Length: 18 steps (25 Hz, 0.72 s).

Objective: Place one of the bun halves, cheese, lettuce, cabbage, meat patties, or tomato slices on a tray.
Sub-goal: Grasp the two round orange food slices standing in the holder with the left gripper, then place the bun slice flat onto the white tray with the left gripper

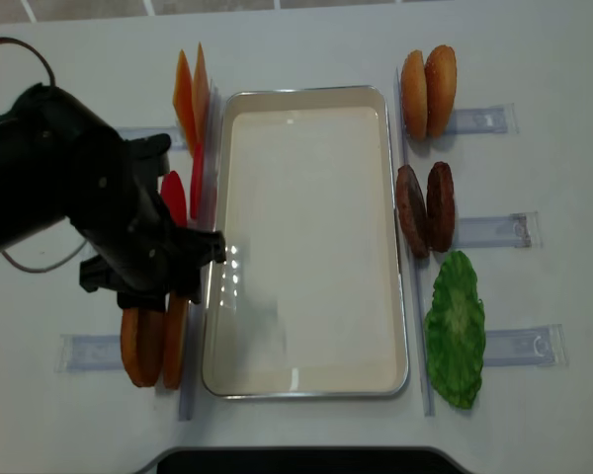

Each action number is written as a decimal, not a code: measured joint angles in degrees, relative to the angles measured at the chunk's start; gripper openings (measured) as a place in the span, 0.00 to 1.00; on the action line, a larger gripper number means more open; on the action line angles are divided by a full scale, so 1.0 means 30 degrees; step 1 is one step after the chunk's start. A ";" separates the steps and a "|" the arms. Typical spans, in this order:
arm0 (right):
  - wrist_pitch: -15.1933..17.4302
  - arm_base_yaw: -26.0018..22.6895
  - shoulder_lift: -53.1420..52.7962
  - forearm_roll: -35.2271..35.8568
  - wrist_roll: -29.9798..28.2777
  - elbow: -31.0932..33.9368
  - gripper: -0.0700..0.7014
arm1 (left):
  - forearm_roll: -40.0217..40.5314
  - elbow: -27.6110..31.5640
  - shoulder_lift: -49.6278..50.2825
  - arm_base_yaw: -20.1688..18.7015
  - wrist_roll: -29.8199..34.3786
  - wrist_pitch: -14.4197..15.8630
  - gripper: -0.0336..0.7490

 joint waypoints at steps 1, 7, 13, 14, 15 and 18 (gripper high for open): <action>0.0000 0.0000 0.0000 0.0000 0.0000 0.0000 0.56 | -0.0059 0.0000 0.0334 0.0000 0.0091 0.0000 0.51; 0.0000 0.0000 0.0000 0.0000 0.0000 0.0000 0.56 | -0.0393 -0.0027 0.0708 0.0000 0.1478 0.0500 0.22; 0.0000 0.0000 0.0000 0.0000 0.0000 0.0000 0.56 | -0.1015 -0.2888 -0.1014 -0.0021 0.1435 0.1619 0.22; 0.0000 0.0000 0.0000 0.0000 0.0000 0.0000 0.56 | -0.0995 -0.3709 -0.1159 -0.0038 0.1400 0.1902 0.22; 0.0000 0.0000 0.0000 0.0000 0.0000 0.0000 0.56 | -0.0880 -0.4440 -0.1266 -0.0038 0.1378 0.2206 0.22; 0.0000 0.0000 0.0000 0.0000 0.0000 0.0000 0.56 | -0.0531 -0.5424 -0.1354 -0.0038 0.1235 0.2365 0.22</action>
